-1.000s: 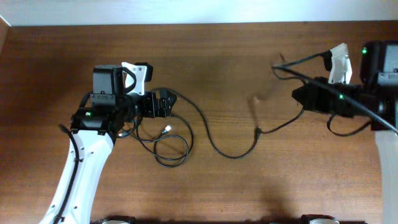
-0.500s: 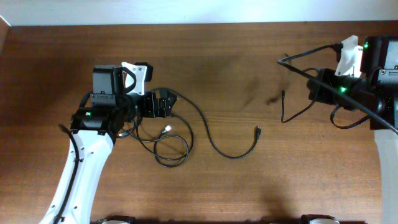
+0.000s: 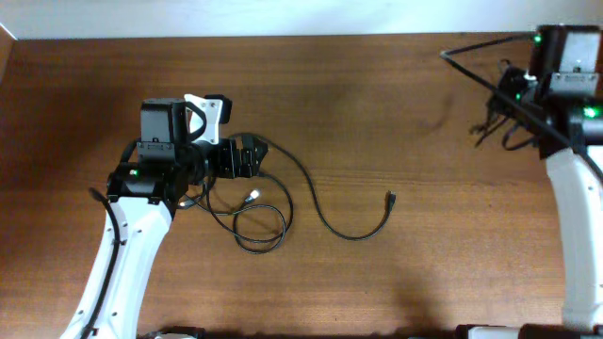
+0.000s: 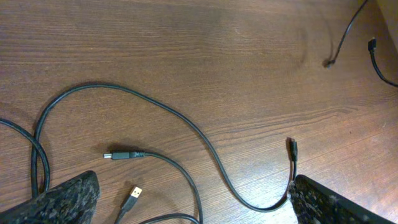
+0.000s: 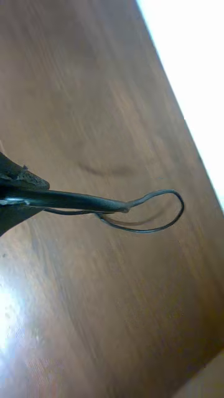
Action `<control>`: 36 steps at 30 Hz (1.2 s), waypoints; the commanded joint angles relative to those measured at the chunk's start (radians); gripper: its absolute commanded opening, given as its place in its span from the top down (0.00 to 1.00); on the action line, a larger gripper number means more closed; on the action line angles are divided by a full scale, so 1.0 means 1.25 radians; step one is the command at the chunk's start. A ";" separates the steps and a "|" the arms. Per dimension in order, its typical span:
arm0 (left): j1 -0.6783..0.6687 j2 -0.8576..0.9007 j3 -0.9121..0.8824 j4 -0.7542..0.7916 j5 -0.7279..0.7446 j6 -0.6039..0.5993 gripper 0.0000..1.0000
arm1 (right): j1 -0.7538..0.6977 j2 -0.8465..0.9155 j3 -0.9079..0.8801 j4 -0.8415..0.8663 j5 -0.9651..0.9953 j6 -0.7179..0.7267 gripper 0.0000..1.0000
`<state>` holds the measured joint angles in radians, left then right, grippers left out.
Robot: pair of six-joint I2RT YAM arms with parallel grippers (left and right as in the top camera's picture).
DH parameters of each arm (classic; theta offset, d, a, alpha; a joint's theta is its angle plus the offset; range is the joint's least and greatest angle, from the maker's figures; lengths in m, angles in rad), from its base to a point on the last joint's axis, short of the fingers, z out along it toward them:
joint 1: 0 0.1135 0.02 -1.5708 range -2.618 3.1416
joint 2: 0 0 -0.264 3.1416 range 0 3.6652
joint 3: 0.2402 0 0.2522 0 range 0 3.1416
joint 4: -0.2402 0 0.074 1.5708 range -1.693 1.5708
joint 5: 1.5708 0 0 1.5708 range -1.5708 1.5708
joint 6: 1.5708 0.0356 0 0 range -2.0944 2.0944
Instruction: Untangle cables
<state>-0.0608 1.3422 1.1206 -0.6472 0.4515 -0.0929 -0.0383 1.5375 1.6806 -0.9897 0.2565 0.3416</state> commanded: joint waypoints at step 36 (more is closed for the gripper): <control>-0.002 0.004 0.005 0.001 -0.003 0.016 0.01 | -0.321 0.493 0.004 0.575 -0.056 -0.004 0.01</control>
<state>-0.0608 1.3430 1.1206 -0.6472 0.4515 -0.0929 -0.4343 2.1441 1.6791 -0.2756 0.3145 0.3641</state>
